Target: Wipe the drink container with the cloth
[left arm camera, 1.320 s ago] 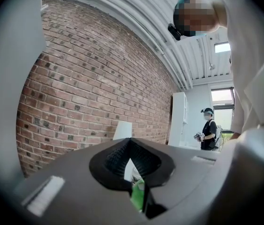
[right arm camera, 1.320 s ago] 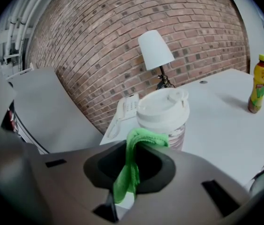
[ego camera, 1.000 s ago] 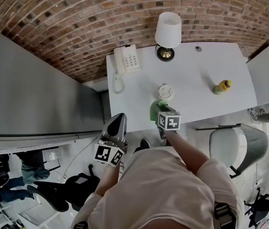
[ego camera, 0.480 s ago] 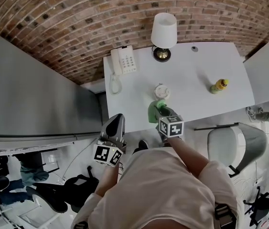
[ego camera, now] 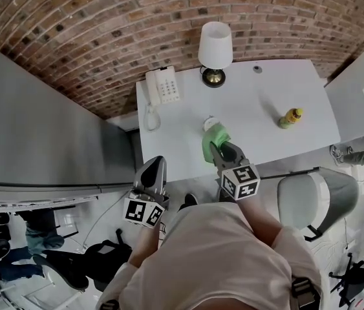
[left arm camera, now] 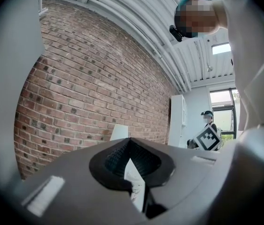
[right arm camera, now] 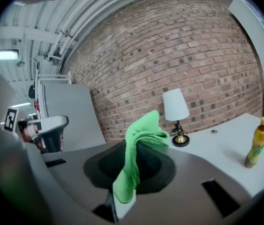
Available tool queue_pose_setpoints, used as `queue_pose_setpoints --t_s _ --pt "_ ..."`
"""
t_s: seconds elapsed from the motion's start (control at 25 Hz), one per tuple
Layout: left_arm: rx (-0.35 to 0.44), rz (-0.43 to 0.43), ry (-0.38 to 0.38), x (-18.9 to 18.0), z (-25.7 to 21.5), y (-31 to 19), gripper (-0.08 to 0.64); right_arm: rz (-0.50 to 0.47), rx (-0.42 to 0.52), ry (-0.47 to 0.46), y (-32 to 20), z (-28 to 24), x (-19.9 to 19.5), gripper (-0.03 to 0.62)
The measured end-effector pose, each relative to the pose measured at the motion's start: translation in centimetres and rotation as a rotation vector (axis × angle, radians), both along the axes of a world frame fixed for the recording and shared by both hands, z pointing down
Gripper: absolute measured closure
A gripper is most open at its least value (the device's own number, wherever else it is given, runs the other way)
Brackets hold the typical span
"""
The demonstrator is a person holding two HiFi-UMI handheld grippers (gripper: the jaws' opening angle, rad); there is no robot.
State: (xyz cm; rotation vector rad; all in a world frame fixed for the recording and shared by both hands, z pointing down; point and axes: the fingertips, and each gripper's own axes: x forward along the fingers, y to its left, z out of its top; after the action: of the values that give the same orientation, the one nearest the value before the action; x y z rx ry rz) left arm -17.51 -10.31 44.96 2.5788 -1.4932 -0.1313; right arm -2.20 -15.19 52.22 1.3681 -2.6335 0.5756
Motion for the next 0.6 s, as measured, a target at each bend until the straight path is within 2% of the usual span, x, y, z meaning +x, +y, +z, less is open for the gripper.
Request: queue_pose_setpoints --t_s 0.12,0.28,0.4,0.52,0.6 --pt "0.034 -0.019 -0.033 0.4 -0.8 0.2 0.551 -0.006 0.056 -0.033 0.6 -3.2 0.6 0.538" --pt "0.096 -0.015 -0.116 1.7 -1.8 0.6 0.551 -0.011 0.189 -0.005 1.4 -7.1 1.3 0.538" --pt "0.116 -0.006 -0.111 2.7 -2.6 0.8 0.551 -0.011 0.276 0.023 2.2 -9.2 2.2 0.538" --pt "0.127 -0.003 -0.097 3.2 -3.3 1.2 0.551 -0.026 0.314 0.02 3.0 -10.5 2.7 0.538" --pt "0.149 -0.003 -0.101 3.4 -3.8 1.4 0.551 -0.035 0.351 0.061 3.6 -11.1 2.8 0.538"
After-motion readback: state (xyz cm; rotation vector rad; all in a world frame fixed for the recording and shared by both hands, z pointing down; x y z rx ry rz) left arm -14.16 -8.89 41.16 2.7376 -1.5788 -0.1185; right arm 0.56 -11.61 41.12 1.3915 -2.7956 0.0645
